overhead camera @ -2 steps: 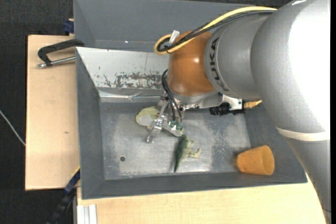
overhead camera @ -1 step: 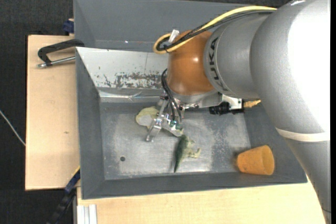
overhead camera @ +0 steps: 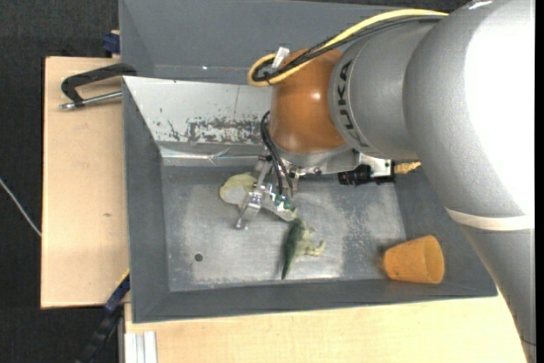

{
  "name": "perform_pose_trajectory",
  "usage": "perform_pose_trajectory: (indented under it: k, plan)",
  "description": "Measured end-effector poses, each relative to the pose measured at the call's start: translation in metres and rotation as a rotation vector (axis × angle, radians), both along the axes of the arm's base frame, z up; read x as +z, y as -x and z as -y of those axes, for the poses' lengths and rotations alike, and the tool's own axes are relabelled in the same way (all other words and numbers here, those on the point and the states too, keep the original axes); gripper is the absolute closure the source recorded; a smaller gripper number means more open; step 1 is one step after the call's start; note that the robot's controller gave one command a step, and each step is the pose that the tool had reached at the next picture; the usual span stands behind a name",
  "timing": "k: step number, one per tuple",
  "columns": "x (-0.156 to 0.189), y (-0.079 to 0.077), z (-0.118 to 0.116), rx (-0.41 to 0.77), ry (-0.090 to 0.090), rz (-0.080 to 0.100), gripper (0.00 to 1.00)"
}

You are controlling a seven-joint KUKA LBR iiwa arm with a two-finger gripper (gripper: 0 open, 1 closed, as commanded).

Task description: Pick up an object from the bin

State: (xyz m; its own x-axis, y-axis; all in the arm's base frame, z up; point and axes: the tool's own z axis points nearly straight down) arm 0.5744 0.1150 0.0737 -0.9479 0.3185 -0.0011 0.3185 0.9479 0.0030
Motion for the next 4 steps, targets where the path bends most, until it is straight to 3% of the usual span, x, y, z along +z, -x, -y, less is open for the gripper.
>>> perform_pose_trajectory:
  k: [2, 3, 4]
  plan:
    - [0.001, -0.001, -0.002, 0.001, 0.000, 0.001, 0.00]
    - [0.002, -0.002, -0.002, 0.001, 0.000, 0.003, 1.00]
    - [0.053, -0.004, -0.003, 0.003, -0.001, 0.009, 1.00]
